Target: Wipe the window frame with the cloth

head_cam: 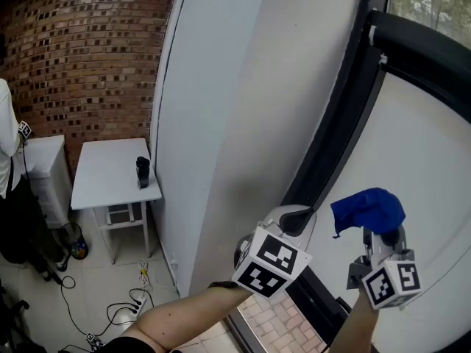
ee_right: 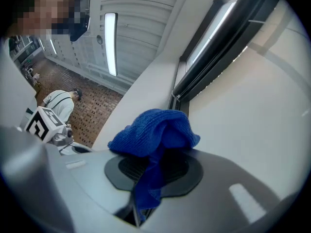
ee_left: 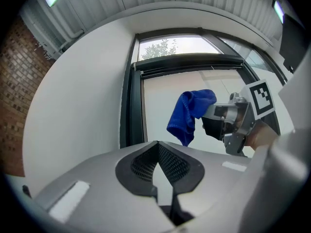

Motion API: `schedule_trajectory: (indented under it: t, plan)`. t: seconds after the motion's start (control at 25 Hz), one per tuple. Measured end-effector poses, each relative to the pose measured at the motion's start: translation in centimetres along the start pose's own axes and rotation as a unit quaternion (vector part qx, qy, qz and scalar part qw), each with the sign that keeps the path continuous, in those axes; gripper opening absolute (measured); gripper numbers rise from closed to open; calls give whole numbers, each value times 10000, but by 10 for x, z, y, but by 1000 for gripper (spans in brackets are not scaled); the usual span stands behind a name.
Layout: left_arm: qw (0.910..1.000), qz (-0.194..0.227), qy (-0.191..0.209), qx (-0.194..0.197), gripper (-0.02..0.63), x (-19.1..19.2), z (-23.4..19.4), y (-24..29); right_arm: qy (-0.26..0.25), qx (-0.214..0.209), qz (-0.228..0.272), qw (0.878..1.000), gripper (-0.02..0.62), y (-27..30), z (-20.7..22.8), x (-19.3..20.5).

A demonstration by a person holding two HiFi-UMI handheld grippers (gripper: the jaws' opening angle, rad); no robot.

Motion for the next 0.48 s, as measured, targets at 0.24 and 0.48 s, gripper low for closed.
schedule_trajectory:
  t: [0.24,0.48]
  plan:
    - [9986,305,-144,412,-6,-27,-29,0,-304,142,408,9986,74,54,-22,-47]
    - [9975,447,120,528,-6,-49,-49,10,-535,355,618,9960,75,103,-25,-86]
Point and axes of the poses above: the fingertips, and each gripper's own axes: y forward along the fingers, z to its right, x out of its underside, the point moved 8 cm from there along -y, backward along the fingers, and after that the axes turned 14 degrees about x, right-handed, at the moved point
